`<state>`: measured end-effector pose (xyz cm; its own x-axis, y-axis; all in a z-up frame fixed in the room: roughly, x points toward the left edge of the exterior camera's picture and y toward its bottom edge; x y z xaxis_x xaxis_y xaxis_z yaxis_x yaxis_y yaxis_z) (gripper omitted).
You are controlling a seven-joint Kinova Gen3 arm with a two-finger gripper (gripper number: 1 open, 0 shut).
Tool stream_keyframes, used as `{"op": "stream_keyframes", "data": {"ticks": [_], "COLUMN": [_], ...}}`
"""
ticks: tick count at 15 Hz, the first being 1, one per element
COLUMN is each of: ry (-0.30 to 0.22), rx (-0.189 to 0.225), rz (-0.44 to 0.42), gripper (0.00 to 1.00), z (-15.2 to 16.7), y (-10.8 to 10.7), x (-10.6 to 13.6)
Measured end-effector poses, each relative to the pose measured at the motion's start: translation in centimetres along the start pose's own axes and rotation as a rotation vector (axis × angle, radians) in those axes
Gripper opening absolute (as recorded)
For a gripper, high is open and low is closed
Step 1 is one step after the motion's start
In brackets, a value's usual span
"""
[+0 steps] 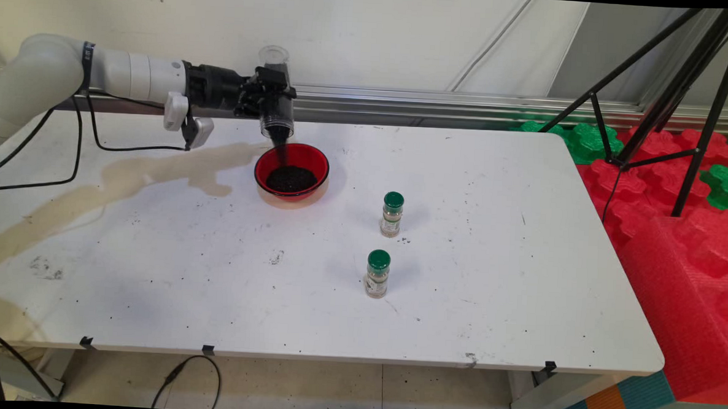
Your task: Pour the black seasoning powder in the red bowl
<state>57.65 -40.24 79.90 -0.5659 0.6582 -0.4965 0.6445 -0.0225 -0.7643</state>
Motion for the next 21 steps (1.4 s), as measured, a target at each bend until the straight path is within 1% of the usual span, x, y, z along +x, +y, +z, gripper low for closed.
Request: {"op": "stream_keyframes", "data": {"ticks": [21], "ry": [0.000], "rx": [0.029], "rz": [0.121], "gripper": [0.00], "z": [-0.60], "y": [-0.56], "x": [0.22]}}
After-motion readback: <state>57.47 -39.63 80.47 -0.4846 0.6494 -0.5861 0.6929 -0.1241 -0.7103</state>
